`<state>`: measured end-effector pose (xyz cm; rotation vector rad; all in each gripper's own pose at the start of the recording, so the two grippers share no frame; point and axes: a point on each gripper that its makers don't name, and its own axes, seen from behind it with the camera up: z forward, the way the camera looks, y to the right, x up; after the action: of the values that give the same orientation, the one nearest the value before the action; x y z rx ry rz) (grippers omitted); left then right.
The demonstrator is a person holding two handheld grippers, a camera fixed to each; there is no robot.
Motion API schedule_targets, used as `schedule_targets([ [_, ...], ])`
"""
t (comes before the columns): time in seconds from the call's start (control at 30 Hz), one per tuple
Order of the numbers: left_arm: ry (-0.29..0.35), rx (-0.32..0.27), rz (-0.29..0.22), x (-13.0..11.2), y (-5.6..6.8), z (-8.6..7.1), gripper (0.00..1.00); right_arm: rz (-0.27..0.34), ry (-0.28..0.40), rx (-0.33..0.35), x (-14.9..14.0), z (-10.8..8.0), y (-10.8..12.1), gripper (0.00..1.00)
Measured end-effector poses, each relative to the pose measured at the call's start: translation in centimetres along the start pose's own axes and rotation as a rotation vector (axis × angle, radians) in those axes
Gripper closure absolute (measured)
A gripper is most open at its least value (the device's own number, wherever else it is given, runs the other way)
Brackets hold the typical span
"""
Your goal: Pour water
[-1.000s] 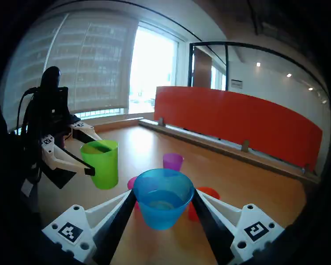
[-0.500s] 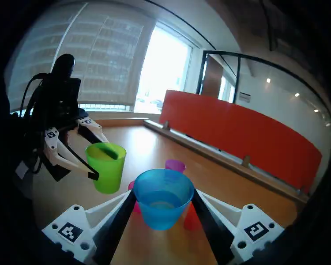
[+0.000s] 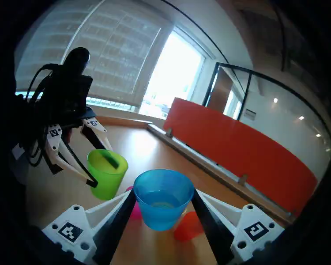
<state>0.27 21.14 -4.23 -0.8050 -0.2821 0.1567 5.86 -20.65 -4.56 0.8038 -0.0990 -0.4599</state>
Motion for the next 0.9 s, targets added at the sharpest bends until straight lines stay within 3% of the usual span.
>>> schedule_targets([
  [0.9,0.001,-0.005,-0.009,0.0,0.1,0.3,0.15,-0.248,0.04,0.032,2.6,2.1,0.2,0.09],
])
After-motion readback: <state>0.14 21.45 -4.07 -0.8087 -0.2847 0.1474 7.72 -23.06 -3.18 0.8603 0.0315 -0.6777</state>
